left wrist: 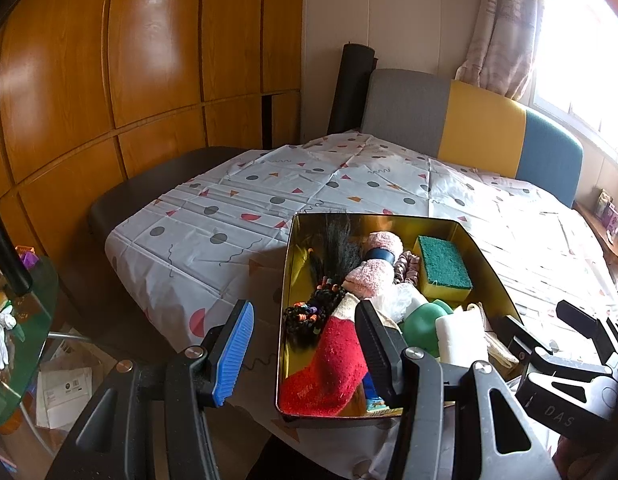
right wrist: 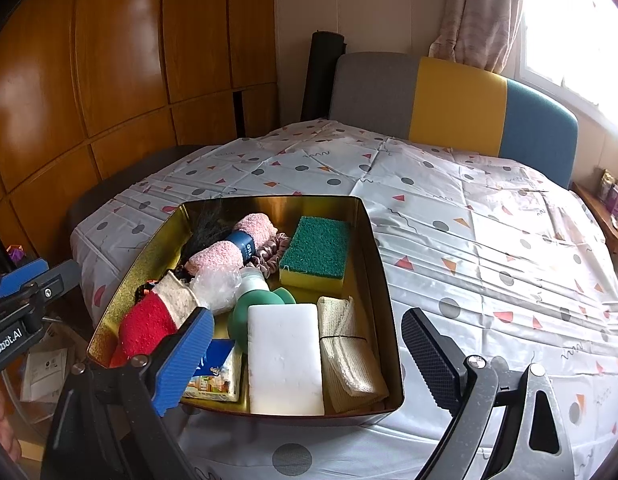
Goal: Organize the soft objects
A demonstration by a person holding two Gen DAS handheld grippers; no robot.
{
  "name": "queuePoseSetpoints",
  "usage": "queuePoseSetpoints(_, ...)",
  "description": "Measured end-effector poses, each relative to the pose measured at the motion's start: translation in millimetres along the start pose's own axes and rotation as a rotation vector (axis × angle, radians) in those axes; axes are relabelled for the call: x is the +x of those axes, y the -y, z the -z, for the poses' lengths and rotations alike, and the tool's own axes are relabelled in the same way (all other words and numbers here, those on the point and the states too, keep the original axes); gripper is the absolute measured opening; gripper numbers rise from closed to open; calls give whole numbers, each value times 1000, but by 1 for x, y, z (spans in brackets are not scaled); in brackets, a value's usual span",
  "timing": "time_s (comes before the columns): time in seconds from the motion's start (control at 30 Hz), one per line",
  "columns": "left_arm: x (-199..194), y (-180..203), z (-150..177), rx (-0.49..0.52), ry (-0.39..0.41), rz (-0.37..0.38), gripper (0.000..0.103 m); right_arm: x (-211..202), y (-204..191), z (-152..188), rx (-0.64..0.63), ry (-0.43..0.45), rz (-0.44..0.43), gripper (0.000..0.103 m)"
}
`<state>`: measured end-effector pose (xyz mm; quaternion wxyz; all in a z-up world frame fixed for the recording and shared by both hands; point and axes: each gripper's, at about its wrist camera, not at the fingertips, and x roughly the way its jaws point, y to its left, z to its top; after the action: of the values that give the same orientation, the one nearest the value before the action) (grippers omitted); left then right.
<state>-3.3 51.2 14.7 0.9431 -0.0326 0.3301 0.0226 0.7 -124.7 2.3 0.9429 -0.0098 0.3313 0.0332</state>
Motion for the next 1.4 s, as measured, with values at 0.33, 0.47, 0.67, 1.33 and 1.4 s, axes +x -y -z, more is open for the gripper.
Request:
queuePoseSetpoints(0.33, 0, 0, 1, -1, -2, 1, 53, 0, 0, 0, 3, 0, 1, 96)
queuePoseSetpoints(0.47, 1, -1, 1, 2, -3, 1, 53, -1, 0, 0, 7, 0, 1, 96)
queuePoseSetpoints(0.67, 0, 0, 1, 2, -2, -1, 53, -1, 1, 1, 11, -2, 4, 96)
queuePoseSetpoints(1.33, 1, -1, 2, 2, -3, -3, 55, -2, 1, 2, 15, 0, 4, 96)
queuePoseSetpoints(1.4, 0, -2, 2, -1, -3, -4, 56, -2, 1, 2, 16, 1, 3, 96)
